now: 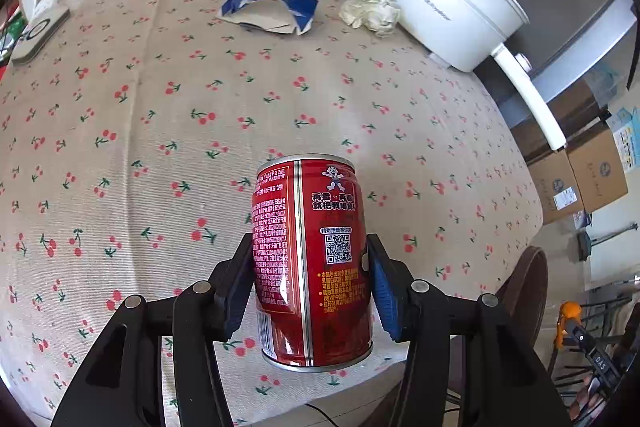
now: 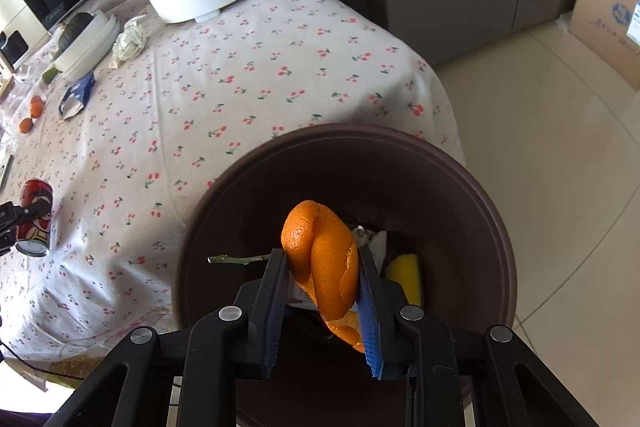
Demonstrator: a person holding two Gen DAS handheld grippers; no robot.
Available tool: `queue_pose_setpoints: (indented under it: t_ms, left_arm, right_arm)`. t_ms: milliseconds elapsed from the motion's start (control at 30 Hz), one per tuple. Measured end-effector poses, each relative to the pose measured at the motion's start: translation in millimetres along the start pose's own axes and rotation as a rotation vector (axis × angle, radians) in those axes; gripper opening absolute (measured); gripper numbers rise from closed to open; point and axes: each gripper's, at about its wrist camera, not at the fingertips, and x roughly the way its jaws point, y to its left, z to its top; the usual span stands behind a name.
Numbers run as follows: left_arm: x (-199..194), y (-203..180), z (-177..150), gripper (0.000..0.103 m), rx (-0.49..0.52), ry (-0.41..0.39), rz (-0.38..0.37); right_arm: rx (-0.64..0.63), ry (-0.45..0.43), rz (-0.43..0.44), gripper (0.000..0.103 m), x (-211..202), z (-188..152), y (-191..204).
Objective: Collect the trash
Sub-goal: 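Open the right tool to drop the peel while left carries the red can over the bin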
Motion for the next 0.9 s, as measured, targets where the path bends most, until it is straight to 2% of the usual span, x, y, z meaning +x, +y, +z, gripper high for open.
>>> queue_pose_setpoints:
  t_ms: [100,400,567,833,867,900]
  left_arm:
    - [-9,-20,-6,0.055,0.051,-0.021,-0.020]
    - [-38,-94,-34,0.055,0.231,-0.050,-0.156]
    - [-42,-134,-56,0.055,0.329,-0.023,-0.217]
    - [-33,-176,-81,0.055,0.423,0.008,-0.282]
    - [-32,-181,-84,0.055,0.438,0.008,-0.292]
    - [-32,-187,-86,0.056,0.454,0.008,-0.301]
  right_arm:
    - [0.018,0.008,-0.012,0.030,2,-3,-15]
    - [0.072,0.026,-0.005,0.031,8,-8,-37]
    - [0.085,0.021,0.004,0.031,7,-11,-39]
    - [0.096,0.026,0.000,0.034,6,-14,-46]
    - [0.108,0.028,0.004,0.036,6,-14,-49]
    - [0.122,0.027,0.013,0.044,4,-15,-51]
